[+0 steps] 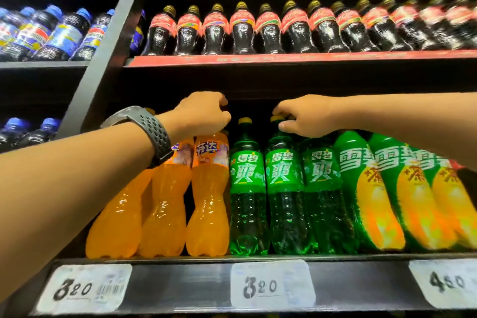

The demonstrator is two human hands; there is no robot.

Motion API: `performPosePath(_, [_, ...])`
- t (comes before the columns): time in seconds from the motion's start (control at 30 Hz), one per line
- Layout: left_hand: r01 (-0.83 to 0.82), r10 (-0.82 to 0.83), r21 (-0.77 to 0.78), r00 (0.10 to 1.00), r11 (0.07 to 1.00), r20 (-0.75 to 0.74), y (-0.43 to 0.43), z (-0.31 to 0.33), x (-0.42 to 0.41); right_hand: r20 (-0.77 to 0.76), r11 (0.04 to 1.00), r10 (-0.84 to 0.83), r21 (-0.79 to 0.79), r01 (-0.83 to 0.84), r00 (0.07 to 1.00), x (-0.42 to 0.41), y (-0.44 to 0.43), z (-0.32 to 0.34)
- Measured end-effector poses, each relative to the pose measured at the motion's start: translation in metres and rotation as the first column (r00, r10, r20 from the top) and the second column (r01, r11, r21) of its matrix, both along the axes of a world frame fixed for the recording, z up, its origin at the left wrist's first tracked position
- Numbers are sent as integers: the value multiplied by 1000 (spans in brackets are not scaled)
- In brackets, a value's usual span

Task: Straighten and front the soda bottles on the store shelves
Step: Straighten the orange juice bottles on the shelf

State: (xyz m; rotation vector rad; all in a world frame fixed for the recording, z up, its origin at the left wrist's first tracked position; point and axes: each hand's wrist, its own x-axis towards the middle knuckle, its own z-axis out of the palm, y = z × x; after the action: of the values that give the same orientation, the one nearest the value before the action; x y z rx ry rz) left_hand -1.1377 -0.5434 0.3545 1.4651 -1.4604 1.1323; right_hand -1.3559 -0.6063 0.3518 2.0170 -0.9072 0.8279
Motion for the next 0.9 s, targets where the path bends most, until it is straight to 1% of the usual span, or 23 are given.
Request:
performPosePath(0.1, [1,-4,53,998,999,59,-5,4,-17,50,998,64,13,-65,997,0,-2,-2])
performPosePath(0.2, [6,-11,97,998,995,57,-15,2,-27,173,986,155,28,-163,973,3,-5,-8])
performPosePath(0.27, [-29,23,97,998,995,58,-23,-2,-27,240,980,177,43,-193,955,7,-11,-16])
performPosePath(0.37, [-141,137,23,984,990,116,-35,-11,-24,301,979,188,20,-203,935,12,-17,-23])
performPosePath(0.43, [-160,167,-60,975,985,147,-42,-14,-22,331,975,205,19,-223,921,13,-17,-23])
performPosePath(0.5, [-110,125,-121,983,987,133,-47,-14,-21,348,973,209,23,-232,914,15,-16,-22])
performPosePath(0.57, [-26,37,-134,996,991,79,-50,-10,-21,359,974,208,10,-226,910,16,-16,-19])
performPosePath(0.73, [66,-69,-102,997,993,-27,-48,-3,-27,388,975,204,-1,-221,899,20,-13,-13])
performPosePath(0.83, [122,-126,-90,991,988,-41,-42,1,-28,435,972,216,-12,-234,874,22,-15,-10])
performPosePath(0.9, [130,-133,-81,990,988,-38,-38,2,-30,469,966,233,-13,-257,852,24,-15,-8])
